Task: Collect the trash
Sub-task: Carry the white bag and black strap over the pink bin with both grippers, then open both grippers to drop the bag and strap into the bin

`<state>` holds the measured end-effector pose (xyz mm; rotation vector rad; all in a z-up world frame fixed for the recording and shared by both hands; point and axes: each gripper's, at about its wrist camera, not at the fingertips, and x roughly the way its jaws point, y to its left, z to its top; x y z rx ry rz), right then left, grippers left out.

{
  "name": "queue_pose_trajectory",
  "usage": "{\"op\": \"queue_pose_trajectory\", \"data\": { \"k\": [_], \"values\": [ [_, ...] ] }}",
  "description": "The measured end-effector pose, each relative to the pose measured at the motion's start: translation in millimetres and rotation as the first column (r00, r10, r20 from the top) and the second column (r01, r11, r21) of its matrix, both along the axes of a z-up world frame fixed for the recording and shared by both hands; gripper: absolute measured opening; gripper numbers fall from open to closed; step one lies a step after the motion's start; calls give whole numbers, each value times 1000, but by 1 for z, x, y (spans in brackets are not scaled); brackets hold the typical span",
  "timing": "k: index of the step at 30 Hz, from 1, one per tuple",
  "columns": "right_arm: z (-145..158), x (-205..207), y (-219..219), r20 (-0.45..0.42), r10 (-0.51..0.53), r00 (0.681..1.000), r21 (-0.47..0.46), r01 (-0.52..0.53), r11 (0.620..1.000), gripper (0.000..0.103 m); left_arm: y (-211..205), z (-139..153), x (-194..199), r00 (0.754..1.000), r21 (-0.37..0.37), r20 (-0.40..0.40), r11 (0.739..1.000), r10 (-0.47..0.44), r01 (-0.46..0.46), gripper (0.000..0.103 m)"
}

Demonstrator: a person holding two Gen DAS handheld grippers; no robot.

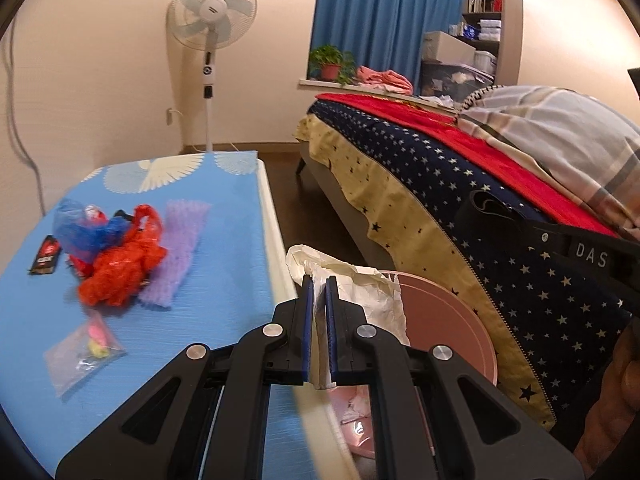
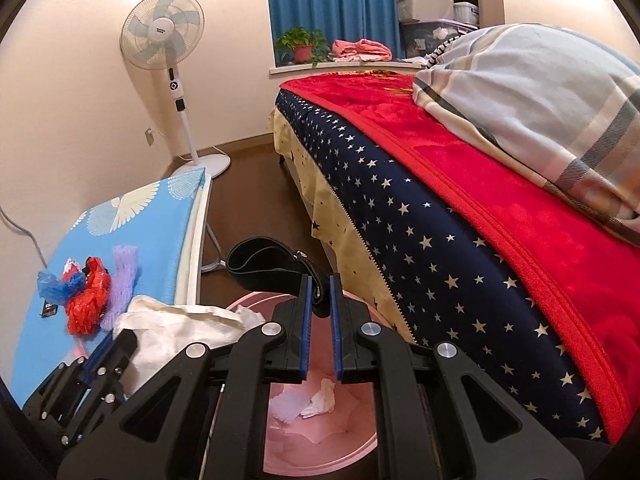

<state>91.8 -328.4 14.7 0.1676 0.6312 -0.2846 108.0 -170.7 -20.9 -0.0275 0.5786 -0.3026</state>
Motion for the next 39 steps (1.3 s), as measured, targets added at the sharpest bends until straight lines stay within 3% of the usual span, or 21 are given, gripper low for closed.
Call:
{"op": "queue_pose_trajectory", "data": {
  "k": [3,5,7,10,18,29,39],
  "values": [
    [-4,3,-6,-16,-18,1000,11,19,1000,14,-6,-4,5,998,-37,-27,998,-54,53,7],
    [-6,5,-9,-25,-26,999,20,27,999,18,-6,-9,8,995,-56,-55,996,-78,75,20],
    [-6,5,-8,-22,-30,999,17,30,999,21,-5,-13,10,995,-65,-75,996,-66,61,25],
    [-4,4,-6,-15,-32,999,11,32,999,26,4,-16,12,994,-77,-97,996,-43,35,25],
    [3,-4,7,22,12,1000,14,-12,1000,26,20,-5,2,998,-63,-64,998,-14,10,25],
    [19,-14,60,106,148,983,25,-152,988,26,84,6,-9,988,-60,-49,987,148,-151,25],
    [16,-6,103,149,266,952,27,-273,962,26,144,6,-20,940,-66,-30,938,340,-341,25]
  ]
}}
